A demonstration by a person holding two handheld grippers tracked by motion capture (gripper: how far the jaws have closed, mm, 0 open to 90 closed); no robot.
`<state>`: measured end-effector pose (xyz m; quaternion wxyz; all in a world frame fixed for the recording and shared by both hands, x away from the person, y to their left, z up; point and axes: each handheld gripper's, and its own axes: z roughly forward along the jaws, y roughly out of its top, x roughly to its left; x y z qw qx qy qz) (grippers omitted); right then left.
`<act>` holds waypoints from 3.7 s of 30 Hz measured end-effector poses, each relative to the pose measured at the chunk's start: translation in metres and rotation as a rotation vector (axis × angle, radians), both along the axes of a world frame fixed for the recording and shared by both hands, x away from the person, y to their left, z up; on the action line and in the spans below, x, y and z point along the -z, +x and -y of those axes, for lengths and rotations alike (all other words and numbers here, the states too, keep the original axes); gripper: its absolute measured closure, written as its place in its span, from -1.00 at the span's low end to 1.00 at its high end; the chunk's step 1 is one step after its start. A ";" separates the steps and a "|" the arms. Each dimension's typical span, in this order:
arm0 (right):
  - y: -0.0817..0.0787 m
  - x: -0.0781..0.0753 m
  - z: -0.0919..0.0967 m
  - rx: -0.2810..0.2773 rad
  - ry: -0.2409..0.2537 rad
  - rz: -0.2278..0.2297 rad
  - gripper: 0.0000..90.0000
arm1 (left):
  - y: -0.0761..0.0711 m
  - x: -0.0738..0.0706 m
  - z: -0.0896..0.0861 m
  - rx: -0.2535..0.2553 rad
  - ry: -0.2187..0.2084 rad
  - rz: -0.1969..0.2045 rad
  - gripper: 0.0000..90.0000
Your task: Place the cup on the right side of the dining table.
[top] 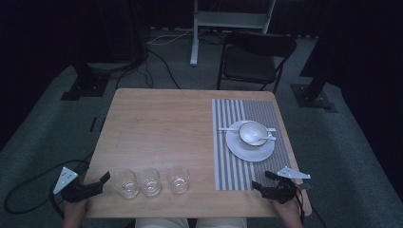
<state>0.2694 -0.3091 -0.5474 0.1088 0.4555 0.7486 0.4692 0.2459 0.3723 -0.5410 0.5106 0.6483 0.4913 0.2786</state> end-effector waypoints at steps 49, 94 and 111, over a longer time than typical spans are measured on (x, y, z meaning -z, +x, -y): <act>0.002 -0.067 -0.024 -0.121 -0.056 0.101 -0.72 | -0.001 0.000 0.000 0.009 -0.004 0.007 -0.99; 0.038 -0.068 -0.168 -0.471 -0.062 0.105 -0.71 | -0.001 0.000 -0.001 0.023 -0.014 0.006 -0.99; 0.043 -0.046 -0.215 -0.584 -0.065 0.054 -0.74 | -0.001 0.000 -0.002 0.025 -0.013 0.009 -0.99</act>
